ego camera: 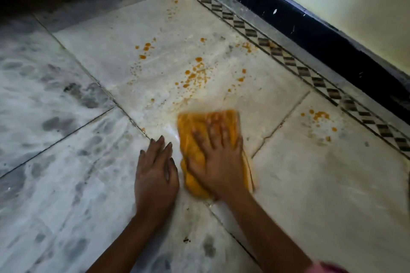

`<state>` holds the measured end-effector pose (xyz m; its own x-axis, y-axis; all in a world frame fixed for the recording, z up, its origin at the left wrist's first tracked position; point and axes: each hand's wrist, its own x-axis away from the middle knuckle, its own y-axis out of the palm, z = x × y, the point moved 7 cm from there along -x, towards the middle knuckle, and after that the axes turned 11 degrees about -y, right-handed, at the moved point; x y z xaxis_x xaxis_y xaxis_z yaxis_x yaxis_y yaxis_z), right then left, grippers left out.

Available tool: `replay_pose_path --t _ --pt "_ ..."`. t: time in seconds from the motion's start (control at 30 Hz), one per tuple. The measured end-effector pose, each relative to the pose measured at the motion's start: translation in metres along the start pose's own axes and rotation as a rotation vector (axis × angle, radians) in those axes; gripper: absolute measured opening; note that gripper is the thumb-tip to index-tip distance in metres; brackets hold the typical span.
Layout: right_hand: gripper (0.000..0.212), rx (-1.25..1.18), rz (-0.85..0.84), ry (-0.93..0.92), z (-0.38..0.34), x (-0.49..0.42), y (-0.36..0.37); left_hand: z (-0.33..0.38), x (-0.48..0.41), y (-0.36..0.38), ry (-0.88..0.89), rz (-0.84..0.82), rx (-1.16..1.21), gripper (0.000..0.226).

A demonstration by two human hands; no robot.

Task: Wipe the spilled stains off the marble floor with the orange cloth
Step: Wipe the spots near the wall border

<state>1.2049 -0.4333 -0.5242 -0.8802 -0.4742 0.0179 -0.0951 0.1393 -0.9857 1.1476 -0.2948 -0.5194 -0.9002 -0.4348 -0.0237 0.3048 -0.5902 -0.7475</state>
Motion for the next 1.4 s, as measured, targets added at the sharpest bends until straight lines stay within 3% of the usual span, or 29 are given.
replay_pose_path --t 0.07,0.17,0.23,0.33,0.43,0.53,0.57,0.63,0.7,0.83,0.93,1.0,1.07,1.17,1.3,1.33,1.4 --pt "0.07 -0.001 0.036 -0.075 0.011 0.08 0.0 0.019 0.002 0.009 0.078 -0.021 0.015 0.048" --pt "0.074 0.067 0.026 0.082 0.091 0.154 -0.013 0.043 0.005 0.031 0.188 -0.092 -0.031 0.045" --pt "0.073 0.084 0.003 0.303 0.147 0.14 -0.021 0.055 0.01 0.05 0.244 -0.161 -0.085 0.045" --pt "0.073 -0.006 -0.002 0.591 0.169 0.064 -0.022 0.061 0.012 0.065 0.261 -0.172 -0.171 0.046" --pt "0.073 -0.002 -0.01 0.458 0.126 0.019 -0.014 0.064 0.003 0.069 0.216 -0.166 -0.186 0.049" --pt "0.071 0.001 0.013 0.109 0.077 0.092 -0.007 0.071 -0.004 0.077 0.196 -0.18 -0.154 0.053" --pt "0.073 0.008 0.028 0.069 0.08 0.133 -0.007 0.078 -0.005 0.082 0.21 -0.192 -0.139 0.053" --pt "0.075 0.046 0.019 0.157 0.121 0.2 -0.013 0.092 -0.002 0.093 0.253 -0.223 -0.132 0.051" --pt "0.074 0.079 0.002 0.396 0.185 0.219 -0.023 0.106 0.005 0.105 0.32 -0.255 -0.165 0.049" --pt "0.076 -0.033 0.025 0.774 0.258 0.132 -0.035 0.131 0.016 0.126 0.445 -0.313 -0.187 0.046" --pt "0.074 -0.037 0.0 0.627 0.227 0.08 -0.027 0.144 0.006 0.138 0.452 -0.317 -0.19 0.047" --pt "0.074 -0.011 -0.004 0.368 0.184 0.11 -0.02 0.151 -0.001 0.145 0.436 -0.324 -0.179 0.046" --pt "0.071 0.023 0.036 0.268 0.174 0.179 -0.019 0.157 -0.003 0.15 0.461 -0.325 -0.183 0.047" --pt "0.073 0.056 0.028 0.5 0.246 0.232 -0.034 0.158 -0.002 0.155 0.492 -0.325 -0.2 0.052" --pt "0.081 -0.081 0.062 0.896 0.322 0.135 -0.045 0.161 0.0 0.157 0.509 -0.299 -0.181 0.049" --pt "0.081 -0.085 0.041 0.853 0.305 0.096 -0.042 0.159 0.0 0.155 0.493 -0.291 -0.176 0.047" --pt "0.076 -0.069 0.029 0.579 0.244 0.056 -0.034 0.159 -0.001 0.153 0.475 -0.284 -0.168 0.046"
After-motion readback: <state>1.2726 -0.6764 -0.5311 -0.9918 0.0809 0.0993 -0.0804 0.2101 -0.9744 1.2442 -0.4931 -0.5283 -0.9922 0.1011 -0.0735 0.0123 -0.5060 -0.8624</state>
